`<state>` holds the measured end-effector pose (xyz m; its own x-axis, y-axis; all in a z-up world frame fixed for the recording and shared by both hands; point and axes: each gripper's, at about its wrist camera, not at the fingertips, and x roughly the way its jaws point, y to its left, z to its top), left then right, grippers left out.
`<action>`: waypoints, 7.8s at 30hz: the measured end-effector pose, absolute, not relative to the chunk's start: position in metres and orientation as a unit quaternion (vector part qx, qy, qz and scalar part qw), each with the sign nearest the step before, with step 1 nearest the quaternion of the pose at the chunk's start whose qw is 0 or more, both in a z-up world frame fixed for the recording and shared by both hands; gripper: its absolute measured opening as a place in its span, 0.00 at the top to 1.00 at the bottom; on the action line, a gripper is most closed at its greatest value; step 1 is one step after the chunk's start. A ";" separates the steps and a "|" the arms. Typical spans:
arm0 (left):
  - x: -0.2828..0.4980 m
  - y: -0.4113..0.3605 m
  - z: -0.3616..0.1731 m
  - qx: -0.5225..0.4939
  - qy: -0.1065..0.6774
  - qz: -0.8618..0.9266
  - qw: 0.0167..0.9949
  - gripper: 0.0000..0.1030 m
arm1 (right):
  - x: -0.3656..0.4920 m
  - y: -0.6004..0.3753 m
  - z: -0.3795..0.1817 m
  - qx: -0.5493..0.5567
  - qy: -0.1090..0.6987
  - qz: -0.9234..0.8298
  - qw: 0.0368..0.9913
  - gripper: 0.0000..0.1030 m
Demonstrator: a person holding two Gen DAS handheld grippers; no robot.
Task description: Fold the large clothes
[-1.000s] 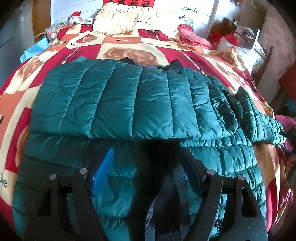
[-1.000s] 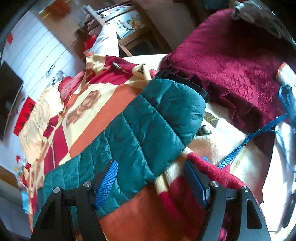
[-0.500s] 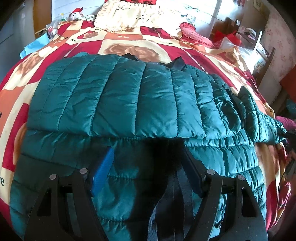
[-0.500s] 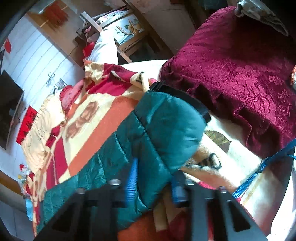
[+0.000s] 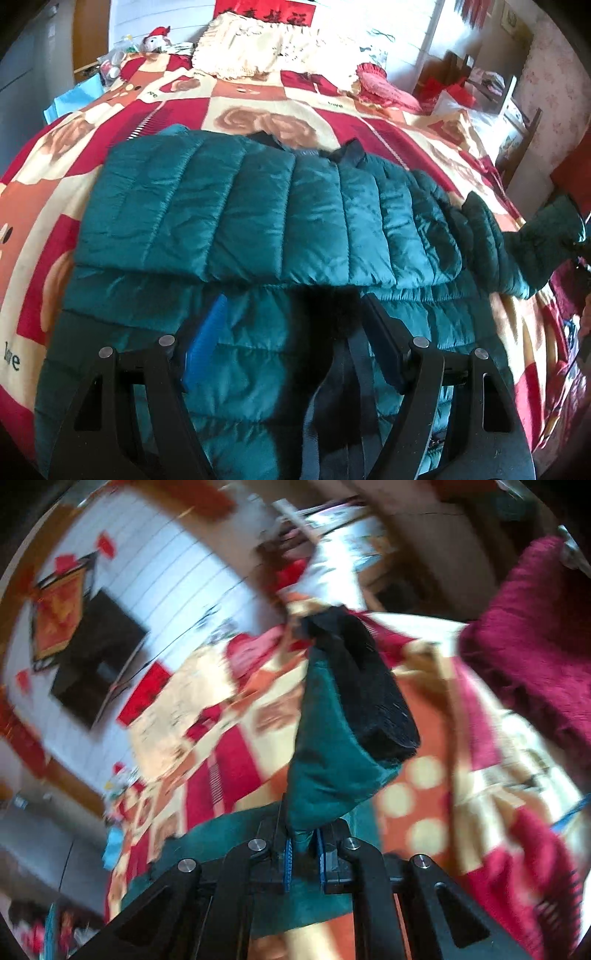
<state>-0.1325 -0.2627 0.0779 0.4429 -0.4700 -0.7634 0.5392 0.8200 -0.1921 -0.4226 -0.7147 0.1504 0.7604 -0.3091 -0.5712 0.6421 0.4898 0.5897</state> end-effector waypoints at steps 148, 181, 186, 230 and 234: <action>-0.113 -0.048 0.084 0.010 0.445 -0.183 0.877 0.18 | -0.294 -0.462 0.089 0.219 0.476 -0.174 0.834 0.33; -0.199 -0.032 0.065 0.040 0.449 -0.200 0.870 0.18 | -0.377 -0.388 0.081 0.198 0.498 -0.157 0.829 0.31; -0.205 -0.032 0.063 0.047 0.451 -0.202 0.868 0.18 | -0.383 -0.382 0.083 0.197 0.498 -0.156 0.830 0.29; -0.212 0.018 0.036 -0.037 0.540 -0.238 0.807 0.18 | -0.472 -0.406 0.061 0.315 0.480 -0.131 0.808 0.22; -0.220 0.007 0.034 -0.028 0.551 -0.268 0.790 0.18 | -0.465 -0.400 0.060 0.327 0.478 -0.086 0.811 0.21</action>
<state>-0.2202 0.0075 0.0336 0.2498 -0.4532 -0.8557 0.3924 0.8553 -0.3385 -0.4652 -0.4002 0.0604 0.5281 0.1743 -0.8311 0.4517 0.7712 0.4486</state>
